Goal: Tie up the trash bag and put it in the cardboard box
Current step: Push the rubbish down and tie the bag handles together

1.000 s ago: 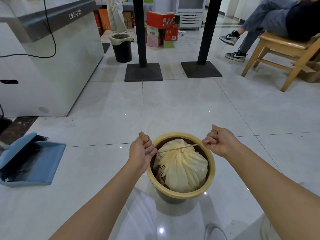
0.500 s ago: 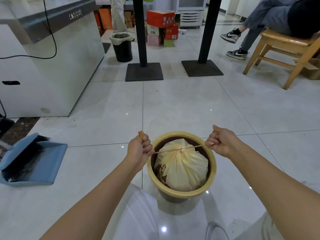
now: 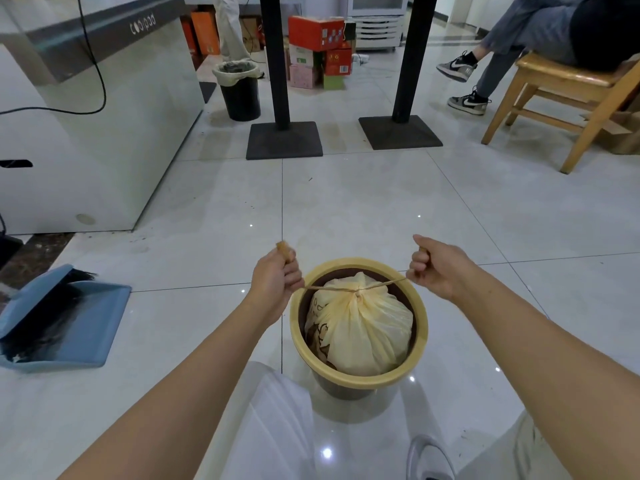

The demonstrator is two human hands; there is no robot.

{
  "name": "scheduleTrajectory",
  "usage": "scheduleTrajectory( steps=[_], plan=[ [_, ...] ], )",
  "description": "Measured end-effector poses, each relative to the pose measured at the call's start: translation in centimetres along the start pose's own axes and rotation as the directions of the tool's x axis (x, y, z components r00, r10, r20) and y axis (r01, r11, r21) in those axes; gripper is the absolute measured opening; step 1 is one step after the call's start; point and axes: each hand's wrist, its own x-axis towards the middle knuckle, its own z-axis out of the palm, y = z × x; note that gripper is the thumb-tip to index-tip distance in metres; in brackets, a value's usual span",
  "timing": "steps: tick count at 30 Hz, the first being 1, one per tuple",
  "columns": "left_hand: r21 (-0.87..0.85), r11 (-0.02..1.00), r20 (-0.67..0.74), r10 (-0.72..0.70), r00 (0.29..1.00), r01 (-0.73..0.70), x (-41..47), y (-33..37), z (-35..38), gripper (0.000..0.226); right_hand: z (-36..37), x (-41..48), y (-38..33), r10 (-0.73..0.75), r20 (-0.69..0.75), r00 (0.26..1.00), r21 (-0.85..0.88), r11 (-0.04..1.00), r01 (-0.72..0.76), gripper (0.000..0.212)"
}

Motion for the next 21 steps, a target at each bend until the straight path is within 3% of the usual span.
scheduleTrajectory(
  steps=[2,5,8,12,15,18,20,21],
  plan=[
    [0.078,0.993,0.081,0.085,0.993,-0.091,-0.2,2.1,1.9,0.033,1.4,-1.4,-2.1,-0.091,0.064,0.994,-0.272,0.957,0.105,0.022],
    [0.236,0.953,0.170,0.155,0.973,-0.193,-0.5,4.9,5.8,0.022,4.2,-4.3,-5.1,-0.269,0.175,0.947,-0.671,0.672,0.314,0.037],
    [0.436,0.848,0.286,0.187,0.940,-0.301,-0.9,5.3,9.2,0.021,7.2,-7.0,-6.5,-0.321,0.327,0.889,-0.801,0.405,0.440,0.024],
    [0.478,0.795,0.382,0.196,0.903,-0.374,-1.0,5.2,10.8,0.029,8.3,-8.2,-7.3,-0.378,0.405,0.833,-0.852,0.174,0.493,0.013],
    [0.518,0.764,0.347,0.223,0.911,-0.384,-1.0,6.0,10.7,0.021,7.5,-8.1,-7.6,-0.404,0.397,0.824,-0.822,0.242,0.515,0.013],
    [0.568,0.720,0.365,0.213,0.906,-0.398,-1.2,6.4,10.5,0.025,6.8,-7.6,-7.1,-0.414,0.340,0.844,-0.696,0.492,0.522,0.012],
    [0.613,0.684,0.336,0.227,0.914,-0.395,-1.2,6.6,10.5,0.026,6.5,-7.5,-6.2,-0.367,0.336,0.867,-0.569,0.654,0.498,0.025],
    [0.630,0.672,0.317,0.236,0.919,-0.390,-1.1,6.8,10.4,0.024,6.4,-7.4,-5.6,-0.337,0.362,0.869,-0.545,0.680,0.490,0.036]
  ],
)
